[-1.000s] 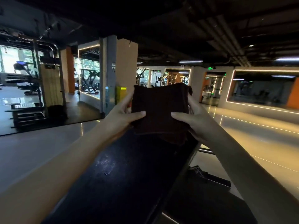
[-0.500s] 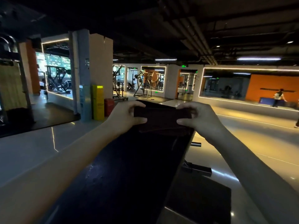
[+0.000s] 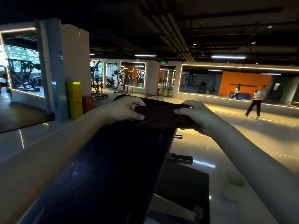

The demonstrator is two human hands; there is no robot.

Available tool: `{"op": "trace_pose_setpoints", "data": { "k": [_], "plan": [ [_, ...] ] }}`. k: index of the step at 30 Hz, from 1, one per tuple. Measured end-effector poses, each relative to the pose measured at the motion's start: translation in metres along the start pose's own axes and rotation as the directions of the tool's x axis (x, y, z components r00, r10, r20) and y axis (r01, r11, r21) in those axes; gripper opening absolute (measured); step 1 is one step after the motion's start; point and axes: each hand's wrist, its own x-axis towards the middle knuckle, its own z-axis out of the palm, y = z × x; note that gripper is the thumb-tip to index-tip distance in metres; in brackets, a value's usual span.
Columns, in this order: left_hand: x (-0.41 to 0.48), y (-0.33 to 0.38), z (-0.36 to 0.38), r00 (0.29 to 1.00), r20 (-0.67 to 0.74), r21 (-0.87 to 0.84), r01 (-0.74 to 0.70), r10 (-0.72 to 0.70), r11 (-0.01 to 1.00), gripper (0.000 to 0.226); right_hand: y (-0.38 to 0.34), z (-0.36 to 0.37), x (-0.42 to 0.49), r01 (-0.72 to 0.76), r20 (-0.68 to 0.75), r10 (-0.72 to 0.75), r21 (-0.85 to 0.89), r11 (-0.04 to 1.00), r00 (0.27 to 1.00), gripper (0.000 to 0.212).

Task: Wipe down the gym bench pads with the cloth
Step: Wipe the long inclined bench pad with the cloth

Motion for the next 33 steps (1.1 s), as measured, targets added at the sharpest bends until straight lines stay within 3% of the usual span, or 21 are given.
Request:
{"op": "trace_pose_setpoints", "data": {
  "k": [2, 3, 5, 7, 8, 9, 12, 14, 17, 19, 21, 22, 24, 26, 27, 28, 30, 32, 33],
  "plan": [
    [0.013, -0.002, 0.001, 1.0, 0.008, 0.17, 0.014, -0.016, 0.985, 0.024, 0.0, -0.008, 0.01, 0.029, -0.095, -0.038, -0.089, 0.996, 0.995, 0.018],
    [0.023, -0.003, 0.002, 0.997, -0.07, 0.308, -0.012, 0.035, 0.951, 0.021, -0.001, -0.01, 0.016, 0.102, -0.179, -0.139, -0.205, 0.973, 0.974, 0.02],
    [0.044, -0.004, 0.004, 0.935, -0.299, 0.461, -0.032, 0.189, 0.887, 0.024, -0.004, -0.012, 0.029, 0.243, -0.315, -0.447, -0.518, 0.82, 0.837, 0.017],
    [0.059, -0.002, 0.012, 0.87, -0.429, 0.384, -0.068, 0.244, 0.921, 0.022, -0.003, -0.008, 0.037, 0.303, -0.325, -0.631, -0.666, 0.681, 0.705, 0.024],
    [0.065, -0.001, 0.019, 0.872, -0.433, 0.321, -0.088, 0.228, 0.943, 0.015, 0.0, -0.006, 0.041, 0.326, -0.308, -0.66, -0.682, 0.655, 0.685, 0.027],
    [0.07, -0.002, 0.026, 0.895, -0.402, 0.259, -0.094, 0.196, 0.961, 0.012, 0.002, -0.004, 0.047, 0.336, -0.285, -0.669, -0.691, 0.64, 0.686, 0.027],
    [0.077, -0.002, 0.051, 0.965, -0.25, 0.018, -0.07, 0.073, 0.997, 0.049, 0.0, -0.004, 0.064, 0.364, -0.239, -0.685, -0.703, 0.611, 0.689, 0.022],
    [0.079, 0.002, 0.062, 0.975, -0.211, -0.075, -0.081, 0.063, 0.994, 0.067, -0.014, -0.006, 0.07, 0.408, -0.184, -0.717, -0.716, 0.566, 0.672, 0.02],
    [0.079, 0.007, 0.058, 0.979, -0.198, -0.122, -0.076, 0.051, 0.99, 0.043, -0.034, -0.011, 0.075, 0.461, -0.065, -0.705, -0.714, 0.527, 0.706, 0.017],
    [0.076, 0.006, 0.047, 0.996, -0.088, -0.166, -0.035, 0.02, 0.985, 0.023, -0.039, -0.018, 0.078, 0.434, -0.044, -0.634, -0.693, 0.576, 0.772, 0.018],
    [0.073, 0.004, 0.033, 1.0, -0.008, -0.057, -0.029, 0.029, 0.998, 0.012, -0.035, -0.025, 0.079, 0.402, -0.029, -0.574, -0.684, 0.608, 0.819, 0.02],
    [0.073, 0.003, 0.026, 0.998, -0.04, 0.04, -0.054, 0.056, 0.998, 0.015, -0.031, -0.027, 0.079, 0.405, -0.017, -0.573, -0.69, 0.6, 0.819, 0.02],
    [0.078, 0.0, 0.017, 0.952, -0.251, 0.258, -0.112, 0.178, 0.96, 0.022, -0.021, -0.025, 0.076, 0.461, 0.016, -0.651, -0.719, 0.52, 0.759, 0.023],
    [0.084, -0.007, 0.018, 0.817, -0.406, 0.508, -0.17, 0.409, 0.844, 0.021, -0.009, -0.019, 0.074, 0.522, 0.137, -0.779, -0.81, 0.267, 0.611, 0.028],
    [0.087, -0.014, 0.022, 0.764, -0.387, 0.642, -0.178, 0.516, 0.746, 0.021, 0.001, -0.017, 0.075, 0.522, 0.235, -0.786, -0.843, 0.127, 0.571, 0.027],
    [0.088, -0.023, 0.027, 0.77, -0.306, 0.752, -0.166, 0.561, 0.638, 0.022, 0.013, -0.016, 0.074, 0.516, 0.321, -0.755, -0.856, 0.027, 0.572, 0.025],
    [0.086, -0.042, 0.044, 0.874, -0.12, 0.859, -0.147, 0.471, 0.491, 0.031, 0.04, -0.016, 0.071, 0.509, 0.411, -0.559, -0.861, 0.022, 0.72, 0.024],
    [0.078, -0.056, 0.056, 0.942, -0.072, 0.832, -0.124, 0.327, 0.54, 0.042, 0.06, -0.016, 0.064, 0.468, 0.379, -0.361, -0.861, 0.199, 0.852, 0.021],
    [0.073, -0.061, 0.058, 0.946, -0.084, 0.787, -0.129, 0.312, 0.603, 0.043, 0.063, -0.016, 0.062, 0.439, 0.341, -0.328, -0.847, 0.3, 0.881, 0.016]
  ]
}}
